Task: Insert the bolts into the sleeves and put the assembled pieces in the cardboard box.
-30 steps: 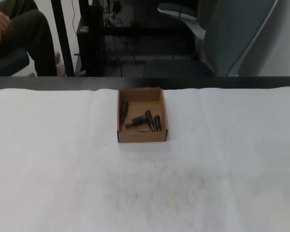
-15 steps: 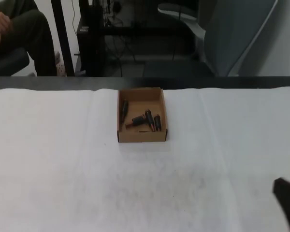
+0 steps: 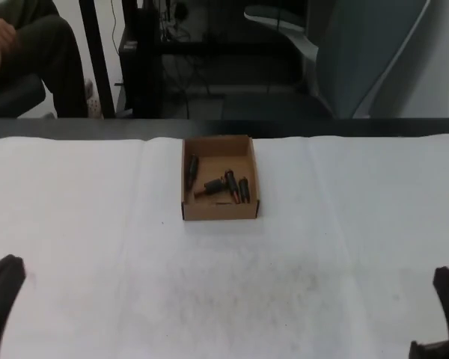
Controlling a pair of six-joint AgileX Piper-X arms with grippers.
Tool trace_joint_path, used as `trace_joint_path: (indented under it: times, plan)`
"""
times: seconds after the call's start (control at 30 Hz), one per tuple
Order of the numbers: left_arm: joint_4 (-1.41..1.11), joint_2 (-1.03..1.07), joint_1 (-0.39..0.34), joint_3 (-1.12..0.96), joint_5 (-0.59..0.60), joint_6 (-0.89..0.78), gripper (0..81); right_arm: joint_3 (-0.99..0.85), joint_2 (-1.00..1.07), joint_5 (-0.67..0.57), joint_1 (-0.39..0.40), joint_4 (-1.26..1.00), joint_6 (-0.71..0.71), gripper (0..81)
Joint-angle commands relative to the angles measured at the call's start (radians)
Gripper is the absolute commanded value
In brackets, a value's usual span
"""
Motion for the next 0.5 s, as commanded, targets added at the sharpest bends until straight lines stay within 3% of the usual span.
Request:
trace_joint_path:
  times: [0.0,0.17,0.33,0.47]
  plan:
    - [-0.084,0.008,-0.003,0.066,0.001,-0.008,1.8,0.035,0.0,-0.135,-0.125,-0.024,-0.009,0.6]
    - [-0.17,0.008,-0.003,0.211,0.001,-0.072,1.8,0.035,0.019,-0.201,-0.252,0.018,0.013,0.6]
    - [-0.362,0.008,-0.003,0.289,-0.034,-0.112,1.8,0.035,0.019,-0.18,-0.267,-0.055,0.031,0.6]
    - [-0.318,0.008,-0.001,0.289,-0.12,-0.112,1.8,0.035,0.019,-0.18,-0.267,-0.055,0.031,0.6]
